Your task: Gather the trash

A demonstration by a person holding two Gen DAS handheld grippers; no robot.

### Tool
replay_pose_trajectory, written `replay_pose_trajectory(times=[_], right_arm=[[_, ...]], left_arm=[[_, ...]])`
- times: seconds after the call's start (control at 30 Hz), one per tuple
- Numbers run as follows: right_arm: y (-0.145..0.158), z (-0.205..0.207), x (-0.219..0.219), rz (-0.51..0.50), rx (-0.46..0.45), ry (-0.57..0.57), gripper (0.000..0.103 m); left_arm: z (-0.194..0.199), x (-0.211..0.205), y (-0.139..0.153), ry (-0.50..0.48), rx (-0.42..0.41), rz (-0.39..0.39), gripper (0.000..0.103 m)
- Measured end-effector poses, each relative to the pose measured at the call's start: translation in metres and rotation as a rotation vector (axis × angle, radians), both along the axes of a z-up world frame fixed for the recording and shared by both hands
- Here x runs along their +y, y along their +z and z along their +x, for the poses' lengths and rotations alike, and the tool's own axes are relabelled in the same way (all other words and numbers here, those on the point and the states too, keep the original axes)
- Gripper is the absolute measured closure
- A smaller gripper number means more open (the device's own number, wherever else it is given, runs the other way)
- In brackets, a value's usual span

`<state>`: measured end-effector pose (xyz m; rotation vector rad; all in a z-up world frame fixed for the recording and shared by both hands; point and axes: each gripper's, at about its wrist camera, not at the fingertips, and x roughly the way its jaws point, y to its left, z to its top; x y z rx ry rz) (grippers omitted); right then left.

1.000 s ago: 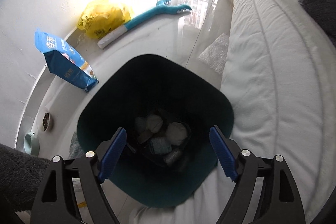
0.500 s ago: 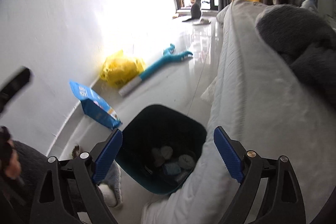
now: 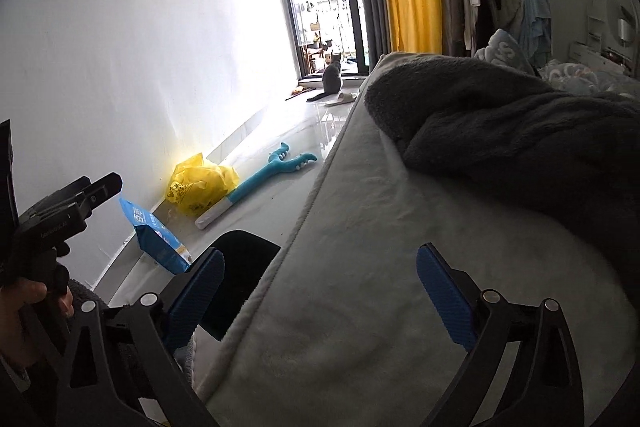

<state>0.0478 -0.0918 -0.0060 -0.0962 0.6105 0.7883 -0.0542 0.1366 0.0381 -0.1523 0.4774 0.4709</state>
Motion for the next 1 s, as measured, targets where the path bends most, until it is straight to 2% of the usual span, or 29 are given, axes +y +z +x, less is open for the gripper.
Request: replay_pose_trajectory(times=[0.2,0.3,0.37,0.43,0.6,0.77,0.9,1.0], right_arm=[[0.007,-0.015,-0.048,-0.044,-0.116,0.014,0.003],[0.002,-0.009,-0.079,0.002,-0.083,-0.018,0.003],[0.001,-0.005,-0.097,0.057,-0.045,-0.044,0.003],[-0.003,0.0,-0.111,0.059,-0.039,-0.066,0.003],[-0.011,0.003,-0.135,0.032,-0.072,-0.077,0.003],[-0.005,-0.008,-0.147,0.041,-0.129,-0.062,0.003],[0.005,-0.018,-0.155,-0.003,-0.204,-0.059,0.003],[0.008,-0.017,-0.17,0.012,-0.199,-0.087,0.003]], left_arm=[[0.003,-0.039,0.016,-0.023,0.02,0.082,0.003],[0.004,-0.051,0.011,-0.018,0.039,0.12,0.003],[0.005,-0.053,0.004,-0.022,0.053,0.108,0.003],[0.006,-0.058,-0.002,-0.023,0.068,0.108,0.003],[0.014,-0.075,-0.012,-0.029,0.08,0.089,0.003],[0.025,-0.111,-0.006,-0.083,0.061,0.143,0.003],[0.029,-0.121,-0.006,-0.11,0.054,0.121,0.003],[0.03,-0.12,-0.01,-0.112,0.059,0.094,0.003]])
